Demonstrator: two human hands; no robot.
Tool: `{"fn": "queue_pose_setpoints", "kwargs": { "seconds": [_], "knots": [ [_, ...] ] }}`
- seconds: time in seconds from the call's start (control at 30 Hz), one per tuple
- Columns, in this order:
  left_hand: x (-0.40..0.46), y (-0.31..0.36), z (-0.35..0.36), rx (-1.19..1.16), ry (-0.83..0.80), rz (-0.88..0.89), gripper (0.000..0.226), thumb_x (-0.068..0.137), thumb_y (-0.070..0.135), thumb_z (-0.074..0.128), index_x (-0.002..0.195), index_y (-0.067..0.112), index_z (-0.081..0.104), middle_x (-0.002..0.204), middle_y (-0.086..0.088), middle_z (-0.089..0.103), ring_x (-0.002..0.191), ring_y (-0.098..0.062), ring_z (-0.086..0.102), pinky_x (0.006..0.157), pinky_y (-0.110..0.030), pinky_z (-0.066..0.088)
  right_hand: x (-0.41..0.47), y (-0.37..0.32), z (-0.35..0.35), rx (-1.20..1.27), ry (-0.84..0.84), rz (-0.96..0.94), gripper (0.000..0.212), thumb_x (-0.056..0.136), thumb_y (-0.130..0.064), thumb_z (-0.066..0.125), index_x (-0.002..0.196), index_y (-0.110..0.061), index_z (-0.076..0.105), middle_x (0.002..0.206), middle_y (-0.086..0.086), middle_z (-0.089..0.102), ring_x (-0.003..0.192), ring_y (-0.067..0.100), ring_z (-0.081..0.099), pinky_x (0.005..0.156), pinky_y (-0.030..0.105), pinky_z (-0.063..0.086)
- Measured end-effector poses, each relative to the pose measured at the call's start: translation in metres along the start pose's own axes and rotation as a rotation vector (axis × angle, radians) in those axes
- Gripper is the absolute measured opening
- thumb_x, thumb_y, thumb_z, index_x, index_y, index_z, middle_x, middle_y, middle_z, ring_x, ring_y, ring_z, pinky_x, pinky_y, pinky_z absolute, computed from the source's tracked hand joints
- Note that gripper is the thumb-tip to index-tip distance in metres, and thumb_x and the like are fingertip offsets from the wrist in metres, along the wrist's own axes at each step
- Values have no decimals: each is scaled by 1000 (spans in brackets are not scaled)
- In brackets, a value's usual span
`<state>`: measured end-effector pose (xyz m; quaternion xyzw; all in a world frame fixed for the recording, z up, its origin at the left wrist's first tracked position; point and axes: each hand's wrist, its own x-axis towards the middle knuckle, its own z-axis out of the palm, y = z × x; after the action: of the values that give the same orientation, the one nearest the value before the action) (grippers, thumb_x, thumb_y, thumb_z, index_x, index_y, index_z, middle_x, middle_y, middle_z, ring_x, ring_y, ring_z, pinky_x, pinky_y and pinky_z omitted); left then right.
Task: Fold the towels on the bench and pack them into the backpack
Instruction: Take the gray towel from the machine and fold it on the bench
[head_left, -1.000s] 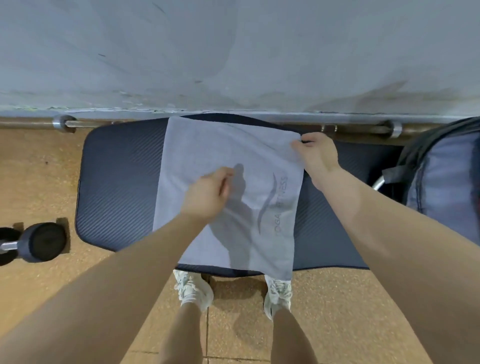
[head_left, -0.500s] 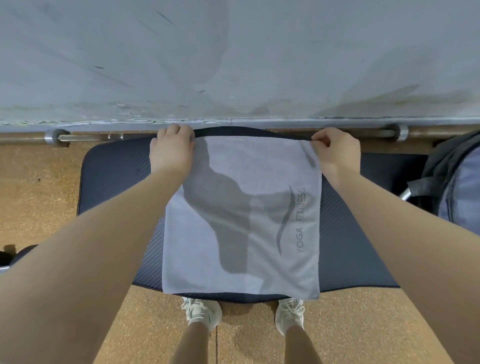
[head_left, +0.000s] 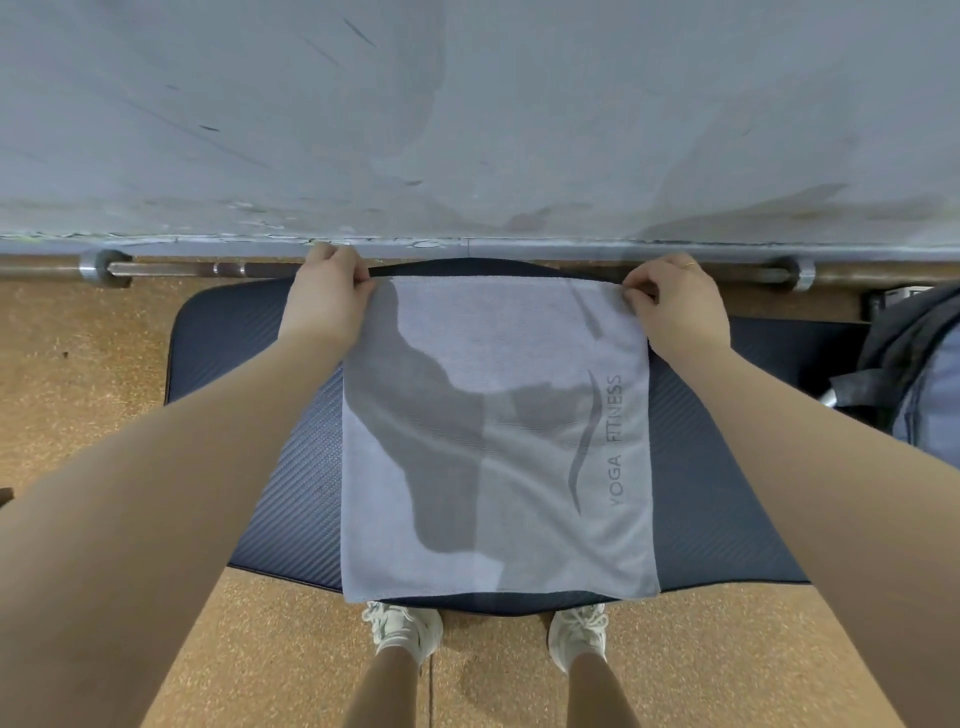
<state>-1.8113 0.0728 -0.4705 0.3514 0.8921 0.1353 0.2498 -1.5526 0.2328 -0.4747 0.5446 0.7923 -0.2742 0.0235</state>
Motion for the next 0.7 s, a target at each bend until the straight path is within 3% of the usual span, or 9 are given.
{"fn": "queue_pose_setpoints", "kwargs": {
  "seconds": [0.2, 0.27, 0.33, 0.43, 0.57, 0.7],
  "knots": [
    [-3, -4, -7, -14, 22, 61, 14, 90, 7, 50, 96, 0, 60, 100, -16, 55, 87, -28, 49, 71, -28, 34, -5, -10, -7, 107, 136, -32, 9, 84, -10, 55, 85, -3, 61, 99, 11, 57, 84, 22, 51, 69, 28, 38],
    [-5, -7, -12, -55, -3, 89, 14, 91, 9, 49, 98, 3, 60, 87, -10, 56, 79, -22, 47, 69, -27, 34, -9, -17, -7, 202, 87, -56, 7, 82, -9, 55, 82, -5, 60, 84, 9, 58, 76, 17, 48, 68, 29, 40],
    [-7, -11, -15, -105, -43, 92, 13, 93, 10, 47, 100, 5, 57, 87, -7, 56, 79, -21, 47, 70, -27, 37, -7, -22, -4, 257, -27, -1, 6, 84, -11, 54, 83, -8, 59, 78, 6, 58, 71, 16, 49, 65, 28, 41],
    [-6, -19, -16, -38, -48, 118, 18, 96, 9, 41, 106, 6, 55, 97, -9, 55, 86, -22, 47, 73, -29, 35, 3, -22, 2, 142, -60, 62, 12, 91, -16, 49, 94, -9, 58, 77, 1, 55, 67, 14, 48, 56, 25, 36],
    [-3, -21, -12, 102, -35, 162, 25, 93, 3, 37, 110, 0, 55, 112, -20, 55, 100, -34, 50, 78, -36, 40, 12, -19, 7, 16, -6, 64, 19, 95, -19, 44, 104, -8, 57, 92, 15, 62, 88, 31, 56, 68, 37, 45],
    [0, -12, -6, 116, -8, 58, 23, 87, 0, 40, 105, -3, 53, 110, -23, 53, 98, -37, 49, 71, -35, 36, 15, -24, 12, -137, -3, 96, 20, 96, -22, 41, 105, -9, 54, 97, 15, 62, 83, 31, 56, 64, 37, 45]
  ]
}}
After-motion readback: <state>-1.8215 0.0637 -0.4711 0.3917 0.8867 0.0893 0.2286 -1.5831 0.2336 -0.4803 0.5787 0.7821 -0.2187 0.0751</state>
